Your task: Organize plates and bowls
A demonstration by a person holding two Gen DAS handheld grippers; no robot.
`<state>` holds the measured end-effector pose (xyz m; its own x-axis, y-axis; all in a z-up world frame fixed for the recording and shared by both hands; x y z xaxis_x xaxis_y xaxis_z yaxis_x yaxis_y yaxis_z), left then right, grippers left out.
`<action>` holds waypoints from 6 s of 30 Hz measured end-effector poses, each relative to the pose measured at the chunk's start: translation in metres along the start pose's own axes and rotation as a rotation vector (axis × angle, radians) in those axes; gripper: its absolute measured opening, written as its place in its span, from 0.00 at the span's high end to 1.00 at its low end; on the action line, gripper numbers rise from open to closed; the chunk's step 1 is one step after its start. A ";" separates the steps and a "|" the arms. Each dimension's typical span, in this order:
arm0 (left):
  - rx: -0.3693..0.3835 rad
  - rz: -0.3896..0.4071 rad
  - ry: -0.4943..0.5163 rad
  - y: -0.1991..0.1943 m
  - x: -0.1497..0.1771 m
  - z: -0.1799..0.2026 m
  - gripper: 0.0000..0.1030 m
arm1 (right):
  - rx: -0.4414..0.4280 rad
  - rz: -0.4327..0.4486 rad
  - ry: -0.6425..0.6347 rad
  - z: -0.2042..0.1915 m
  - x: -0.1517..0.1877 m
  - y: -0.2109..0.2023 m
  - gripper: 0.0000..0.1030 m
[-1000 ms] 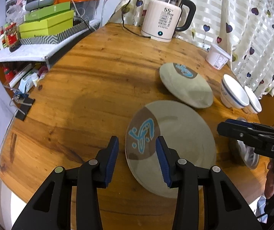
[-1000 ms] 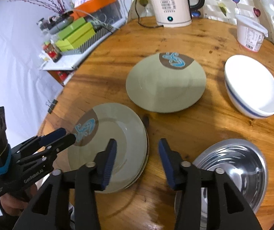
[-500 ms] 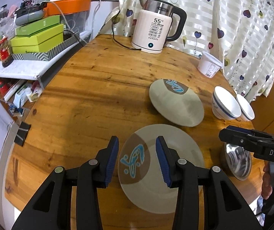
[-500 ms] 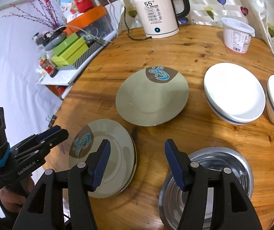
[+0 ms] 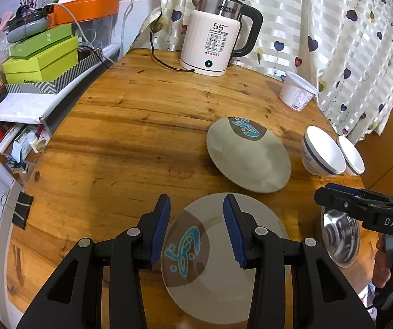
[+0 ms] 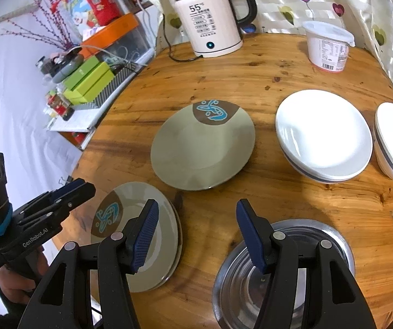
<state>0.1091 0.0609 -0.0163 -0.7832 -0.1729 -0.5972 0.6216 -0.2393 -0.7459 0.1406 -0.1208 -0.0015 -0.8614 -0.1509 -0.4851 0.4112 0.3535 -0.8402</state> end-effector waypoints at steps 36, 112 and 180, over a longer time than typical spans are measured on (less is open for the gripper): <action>0.146 -0.175 0.048 0.103 -0.059 0.006 0.60 | 0.058 -0.073 0.165 0.029 -0.035 0.060 0.63; 0.065 -0.078 -0.032 0.001 0.012 0.001 0.71 | 0.000 -0.057 0.019 -0.028 0.007 0.015 0.76; -0.091 -0.063 -0.045 -0.013 0.076 0.010 0.63 | 0.081 -0.095 -0.165 -0.055 0.049 0.032 0.73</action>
<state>0.0415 0.0408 -0.0491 -0.8193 -0.2033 -0.5361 0.5683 -0.1632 -0.8065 0.0951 -0.0664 -0.0386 -0.8397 -0.3318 -0.4300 0.3584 0.2564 -0.8977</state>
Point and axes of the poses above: each gripper's, at about its wrist camera, not at the fingertips, and y roughly the way its jaws point, z to its right, x to its underside, the point moved 4 cm from there along y, roughly the way its jaws point, and after that the axes turned 6 degrees about x, right-handed, at the moved point
